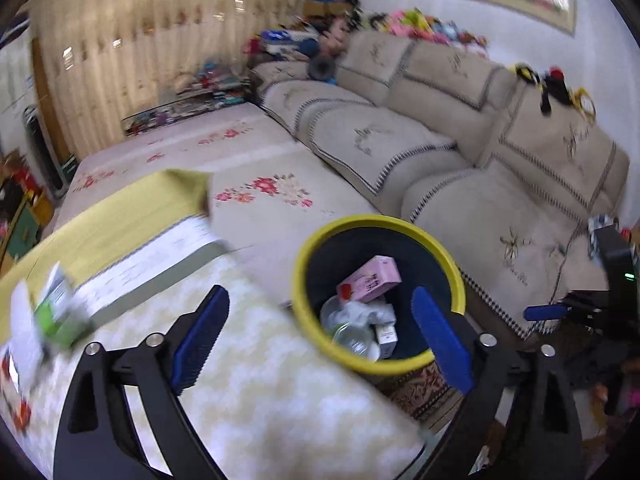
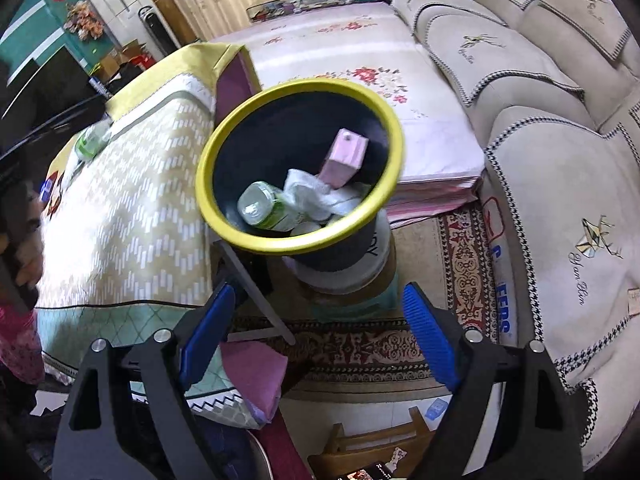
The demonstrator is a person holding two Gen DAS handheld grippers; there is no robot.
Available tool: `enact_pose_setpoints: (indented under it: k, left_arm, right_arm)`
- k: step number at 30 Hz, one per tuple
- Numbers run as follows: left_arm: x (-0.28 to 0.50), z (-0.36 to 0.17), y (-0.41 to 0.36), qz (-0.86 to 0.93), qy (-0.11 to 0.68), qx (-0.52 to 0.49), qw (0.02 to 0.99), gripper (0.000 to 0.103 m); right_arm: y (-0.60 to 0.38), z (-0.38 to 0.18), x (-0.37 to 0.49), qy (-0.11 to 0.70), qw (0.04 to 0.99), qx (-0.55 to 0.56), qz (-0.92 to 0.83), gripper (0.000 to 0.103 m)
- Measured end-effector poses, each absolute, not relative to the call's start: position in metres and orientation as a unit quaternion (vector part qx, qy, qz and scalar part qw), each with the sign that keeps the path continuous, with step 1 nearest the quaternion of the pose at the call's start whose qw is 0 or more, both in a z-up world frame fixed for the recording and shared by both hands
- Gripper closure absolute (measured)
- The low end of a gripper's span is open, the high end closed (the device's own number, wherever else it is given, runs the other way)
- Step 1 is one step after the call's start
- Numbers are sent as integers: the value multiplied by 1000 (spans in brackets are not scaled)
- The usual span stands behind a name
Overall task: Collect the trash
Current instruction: 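Carry the pink carton with the left gripper into the bin and release, then grasp the green-capped bottle with the right gripper and lift it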
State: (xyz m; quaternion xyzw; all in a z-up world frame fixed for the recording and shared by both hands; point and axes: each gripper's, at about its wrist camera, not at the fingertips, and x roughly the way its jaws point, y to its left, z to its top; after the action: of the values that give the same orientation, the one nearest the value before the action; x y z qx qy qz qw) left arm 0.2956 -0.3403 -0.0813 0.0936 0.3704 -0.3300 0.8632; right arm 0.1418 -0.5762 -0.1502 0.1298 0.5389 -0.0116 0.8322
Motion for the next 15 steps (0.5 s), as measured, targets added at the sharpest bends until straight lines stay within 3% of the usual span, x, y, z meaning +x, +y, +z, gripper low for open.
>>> enact_pose_setpoints:
  k: [15]
  left_arm:
    - [282,-91,-42,-118,339,-10,933,10]
  right_arm:
    - [-449,-132,215,517,851,74,61,22]
